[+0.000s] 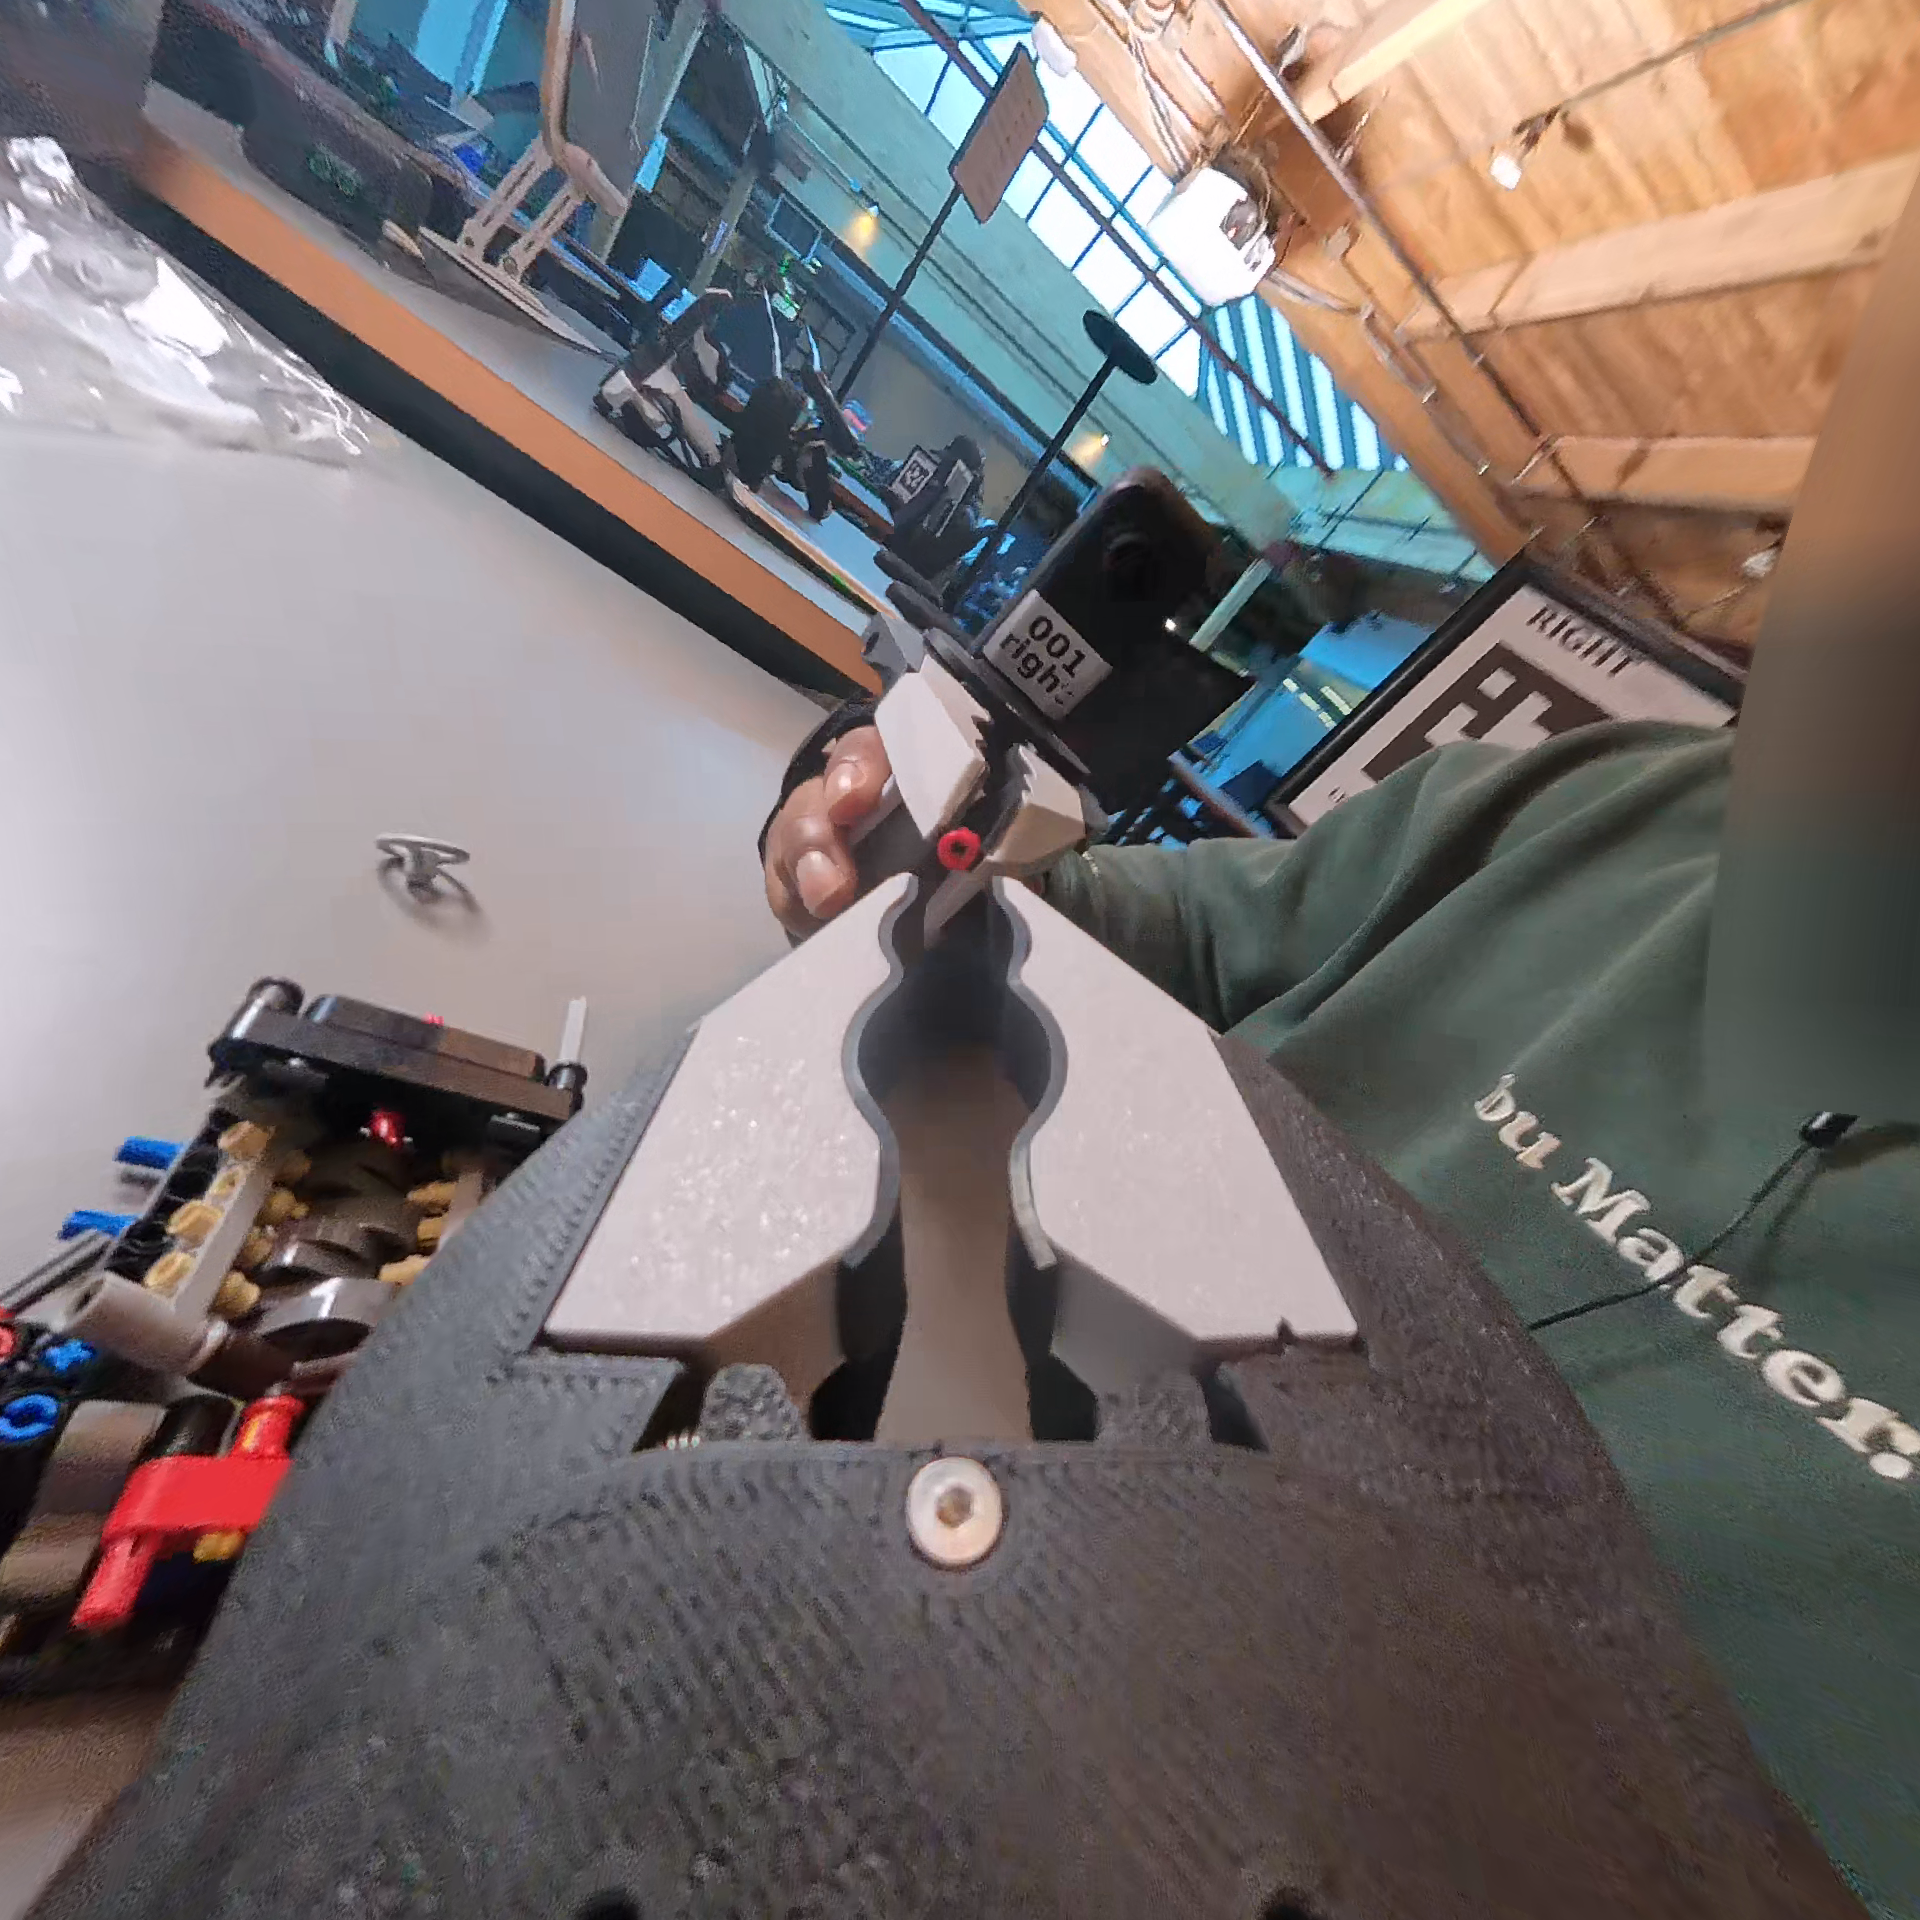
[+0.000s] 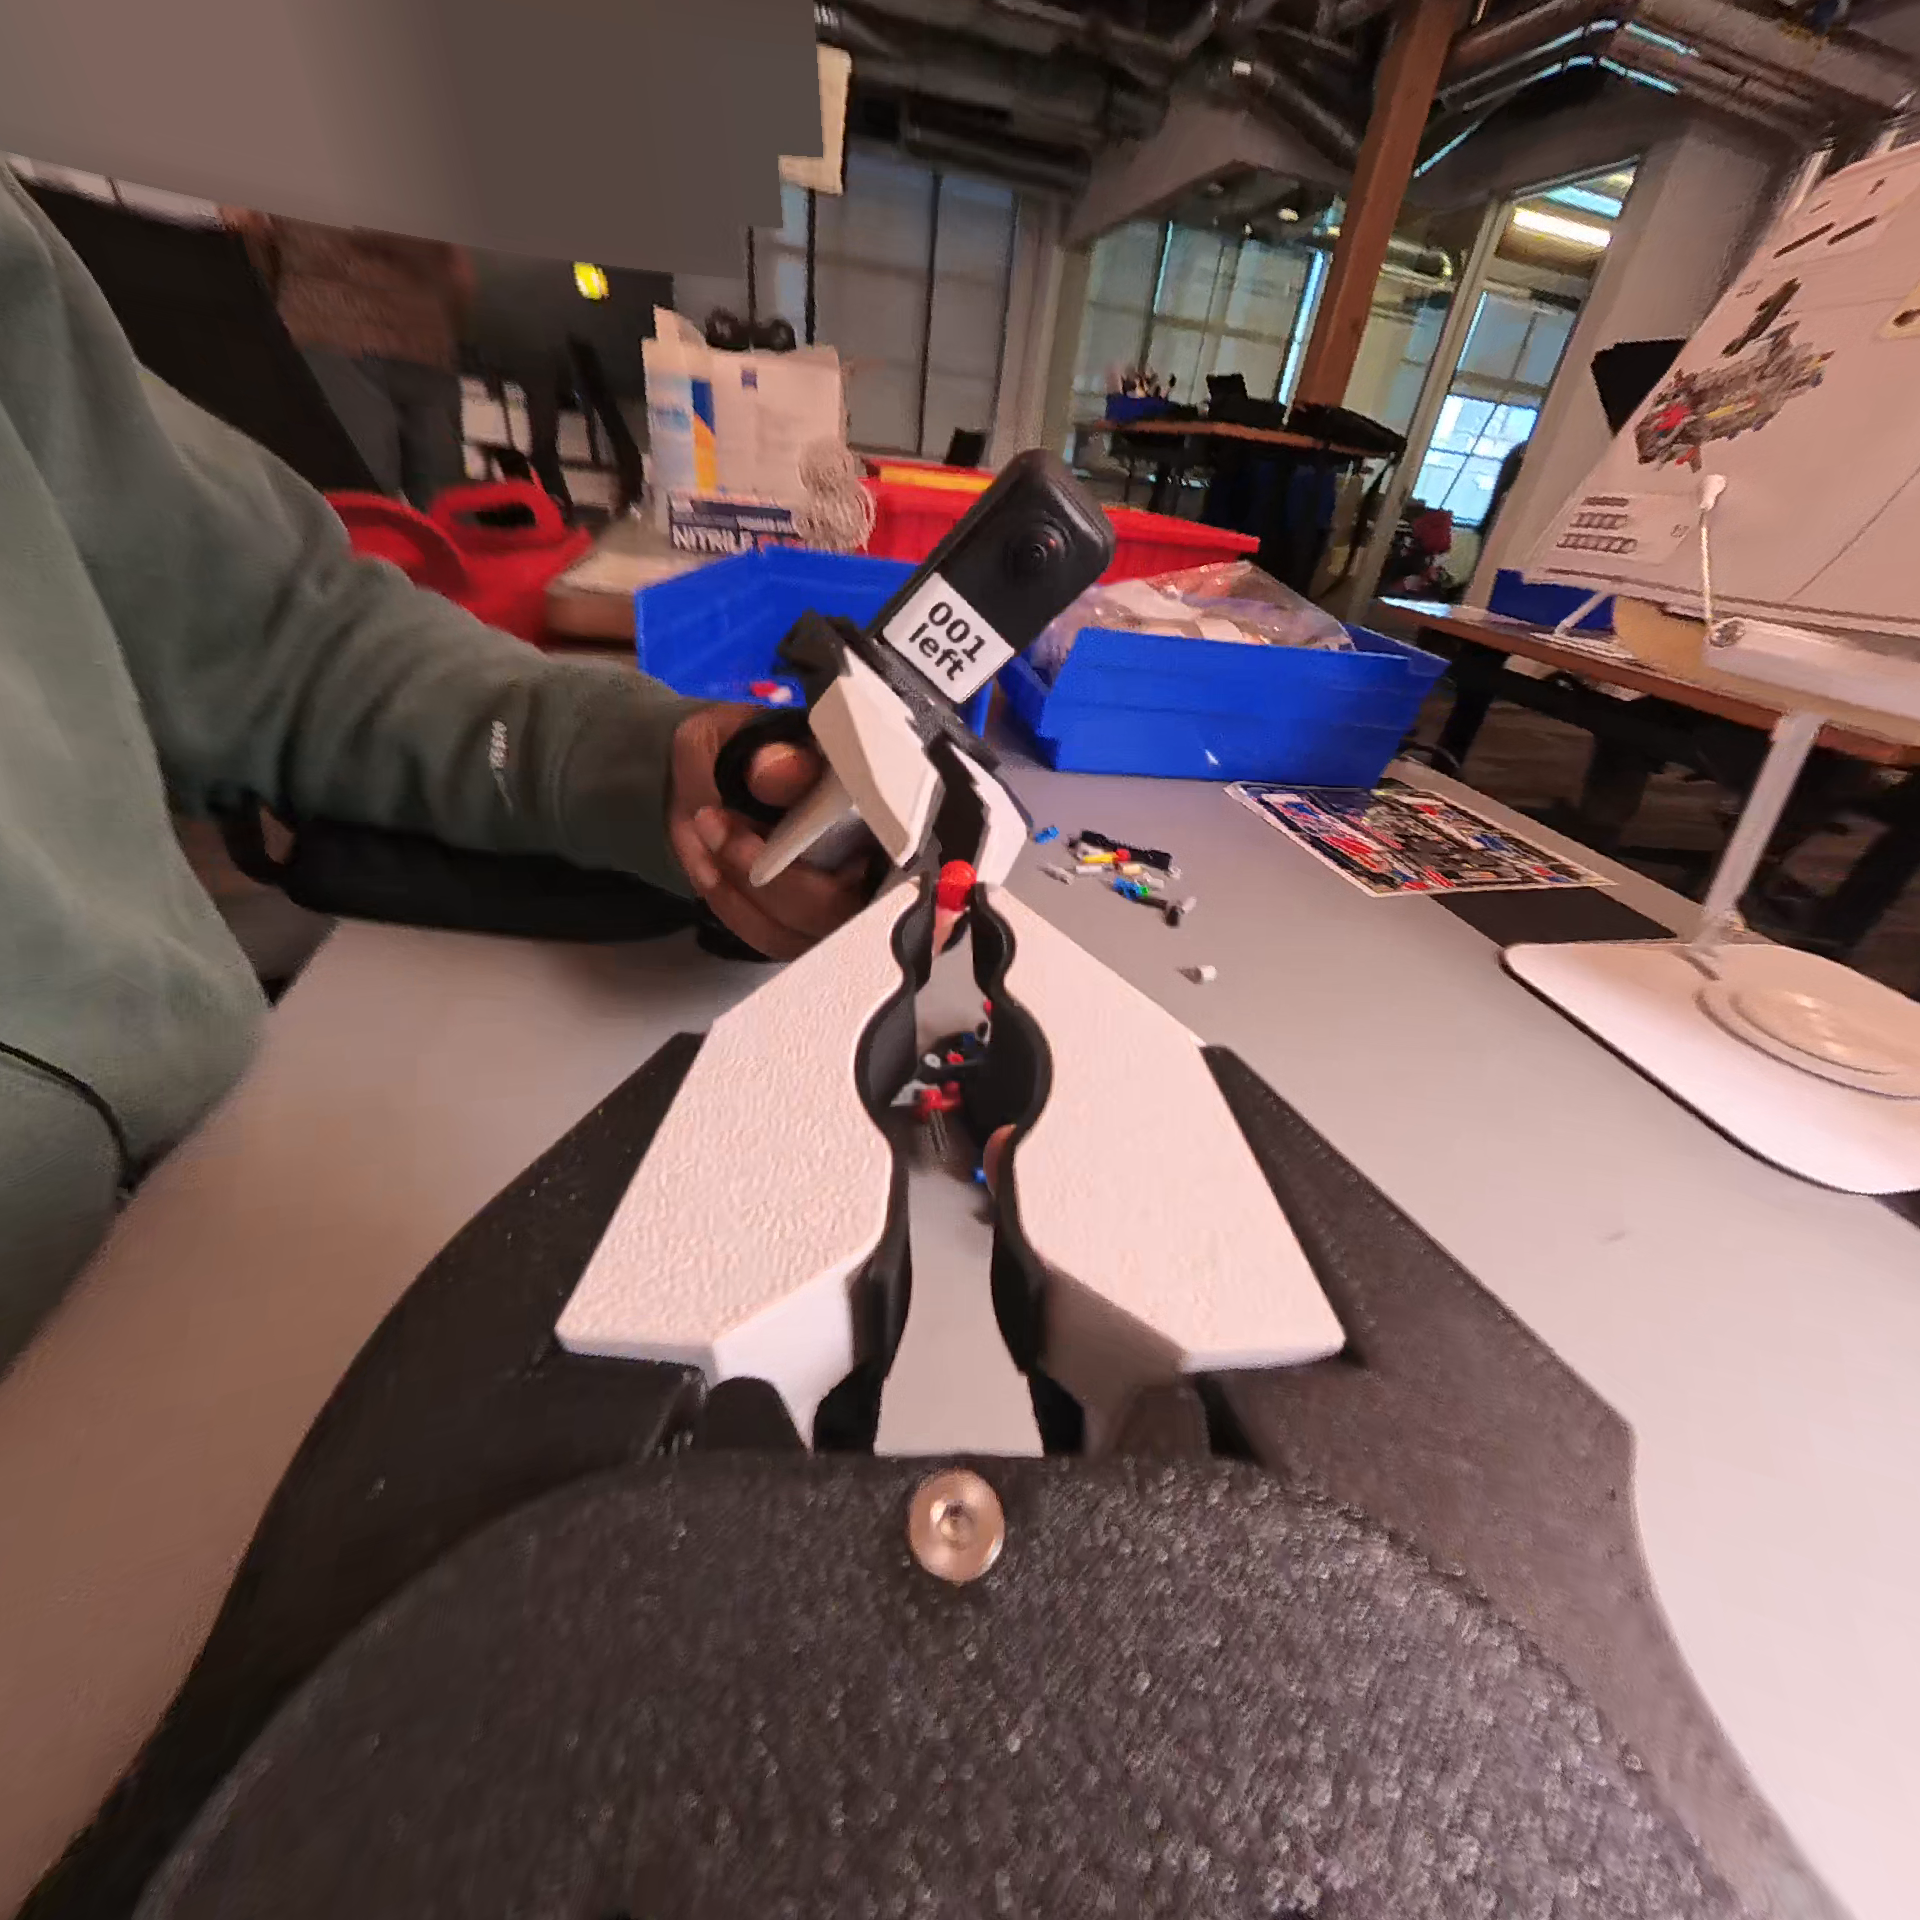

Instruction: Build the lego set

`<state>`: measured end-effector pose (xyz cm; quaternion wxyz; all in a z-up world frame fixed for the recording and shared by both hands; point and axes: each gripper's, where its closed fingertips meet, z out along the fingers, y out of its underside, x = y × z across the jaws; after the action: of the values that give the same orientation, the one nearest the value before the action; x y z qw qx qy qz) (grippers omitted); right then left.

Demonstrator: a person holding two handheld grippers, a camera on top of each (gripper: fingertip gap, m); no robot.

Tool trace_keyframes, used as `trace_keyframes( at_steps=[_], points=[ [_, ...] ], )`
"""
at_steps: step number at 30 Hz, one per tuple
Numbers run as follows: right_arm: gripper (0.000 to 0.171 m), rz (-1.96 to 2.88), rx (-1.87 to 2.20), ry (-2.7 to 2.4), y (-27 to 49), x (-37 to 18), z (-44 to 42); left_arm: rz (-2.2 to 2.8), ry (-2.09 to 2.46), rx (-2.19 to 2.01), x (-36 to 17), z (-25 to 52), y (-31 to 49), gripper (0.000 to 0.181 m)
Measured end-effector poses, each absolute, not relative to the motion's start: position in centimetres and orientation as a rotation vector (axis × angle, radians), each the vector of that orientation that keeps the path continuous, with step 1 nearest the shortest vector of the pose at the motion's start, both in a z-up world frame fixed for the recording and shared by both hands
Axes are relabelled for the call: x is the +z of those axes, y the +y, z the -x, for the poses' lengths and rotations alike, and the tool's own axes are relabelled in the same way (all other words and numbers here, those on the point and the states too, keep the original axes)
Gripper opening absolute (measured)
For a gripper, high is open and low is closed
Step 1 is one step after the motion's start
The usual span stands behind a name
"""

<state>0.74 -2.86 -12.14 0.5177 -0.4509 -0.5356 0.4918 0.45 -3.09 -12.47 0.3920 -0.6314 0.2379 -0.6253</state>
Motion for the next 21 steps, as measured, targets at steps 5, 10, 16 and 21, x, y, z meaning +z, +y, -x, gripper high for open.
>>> trace_keyframes(
  at_steps=[5,10,16,21],
  points=[
    [0.004,0.997,1.306,-1.276,-4.2,-11.1,-1.1,1.584,0.669,-1.532,-11.9,-1.4,-4.1,0.011],
    [0.005,0.948,1.304,-1.294,-4.7,-11.0,-1.1,1.558,0.686,-1.542,-11.2,-1.8,-4.8,0.007],
    [0.005,0.918,1.243,-1.339,-5.1,-11.4,-1.0,1.569,0.698,-1.552,-11.3,-1.7,-5.2,0.006],
    [0.005,0.894,1.139,-1.381,-5.2,-11.8,-0.9,1.577,0.748,-1.448,-11.7,-1.6,-5.1,0.005]
  ],
)
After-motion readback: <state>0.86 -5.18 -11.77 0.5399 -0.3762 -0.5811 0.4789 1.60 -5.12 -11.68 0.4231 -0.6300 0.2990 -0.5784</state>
